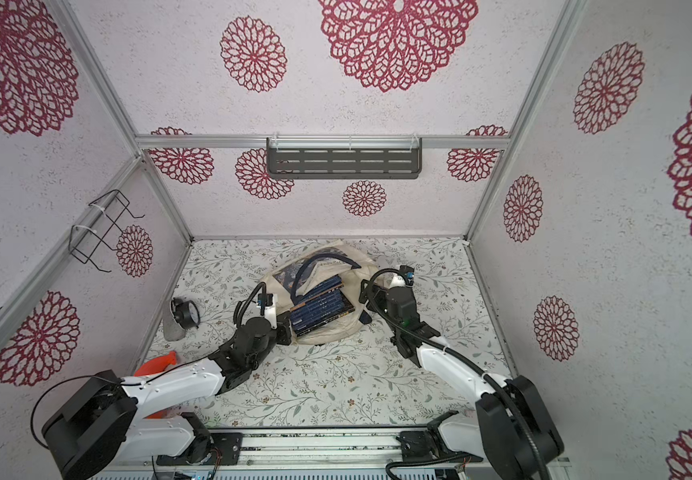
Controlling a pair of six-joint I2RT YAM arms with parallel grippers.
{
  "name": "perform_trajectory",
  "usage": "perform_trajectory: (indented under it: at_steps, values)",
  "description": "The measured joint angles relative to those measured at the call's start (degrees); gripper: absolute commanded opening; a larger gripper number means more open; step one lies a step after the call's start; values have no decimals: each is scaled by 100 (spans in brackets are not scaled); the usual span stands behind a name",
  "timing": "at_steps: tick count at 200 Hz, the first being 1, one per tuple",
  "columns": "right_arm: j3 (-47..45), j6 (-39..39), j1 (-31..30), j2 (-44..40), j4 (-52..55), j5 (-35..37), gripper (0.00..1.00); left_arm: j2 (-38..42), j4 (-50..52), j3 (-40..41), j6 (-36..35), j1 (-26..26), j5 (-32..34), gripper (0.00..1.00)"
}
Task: Take out the books from the canvas bag
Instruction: Adjust the canvas bag at the center of the board, then pick up the book from the canvas bag.
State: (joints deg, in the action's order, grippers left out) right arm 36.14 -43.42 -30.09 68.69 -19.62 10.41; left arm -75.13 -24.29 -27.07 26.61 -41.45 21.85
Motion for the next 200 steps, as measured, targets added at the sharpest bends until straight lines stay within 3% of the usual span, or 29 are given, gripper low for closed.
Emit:
perform_trajectory:
  at_steps: [51, 101, 200]
  values:
    - [-675, -1185, -925, -212, 83, 203, 79, -31, 46, -17, -22, -181, 245, 0]
    - [-529, -1919, -1967, 772, -634, 485, 63, 262, 20, 101, -68, -214, 446, 0]
    - [160, -2586, -2092, 2721, -1679, 599, 43, 321, 26, 120, -214, -387, 719, 0]
